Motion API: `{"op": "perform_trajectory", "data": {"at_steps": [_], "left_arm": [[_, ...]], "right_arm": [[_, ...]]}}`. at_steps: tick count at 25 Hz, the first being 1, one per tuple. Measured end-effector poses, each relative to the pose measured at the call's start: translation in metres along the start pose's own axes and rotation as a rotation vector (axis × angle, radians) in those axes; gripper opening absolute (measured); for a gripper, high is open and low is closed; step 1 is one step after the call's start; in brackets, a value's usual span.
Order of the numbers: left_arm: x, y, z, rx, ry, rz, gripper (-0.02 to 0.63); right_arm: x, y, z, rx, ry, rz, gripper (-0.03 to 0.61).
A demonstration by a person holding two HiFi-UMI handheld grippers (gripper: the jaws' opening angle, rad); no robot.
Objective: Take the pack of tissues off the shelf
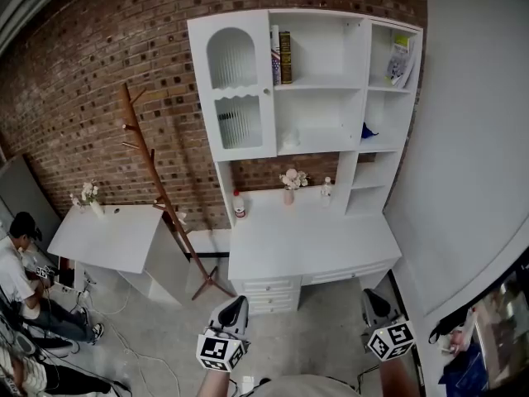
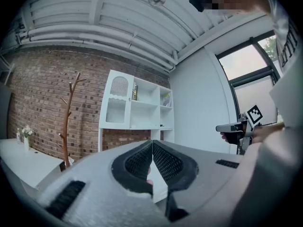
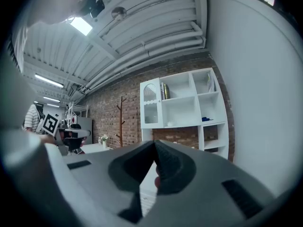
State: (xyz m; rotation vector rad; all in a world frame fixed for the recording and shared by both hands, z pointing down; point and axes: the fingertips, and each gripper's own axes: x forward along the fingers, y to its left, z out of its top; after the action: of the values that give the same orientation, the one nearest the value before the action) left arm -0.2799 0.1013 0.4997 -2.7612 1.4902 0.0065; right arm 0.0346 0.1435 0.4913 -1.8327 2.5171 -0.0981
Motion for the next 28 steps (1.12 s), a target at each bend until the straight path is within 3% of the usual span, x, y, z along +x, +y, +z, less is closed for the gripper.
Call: {"op": "perform_trajectory", "data": {"at_steps": [10,28], "left_arm": [[0.006,-0.013,-0.007,-0.008,0.014,0.009,0.025],[0.024,-0.081,-0.028,-0.023,0.046,0.083,0.025]], "right_arm": [[-0.002,-0.013,-0.003,0.015,0.009,0.013,0.028],[-0.021,-0.070,-0.026,-0.039,0.061,0.085,0.028]]}}
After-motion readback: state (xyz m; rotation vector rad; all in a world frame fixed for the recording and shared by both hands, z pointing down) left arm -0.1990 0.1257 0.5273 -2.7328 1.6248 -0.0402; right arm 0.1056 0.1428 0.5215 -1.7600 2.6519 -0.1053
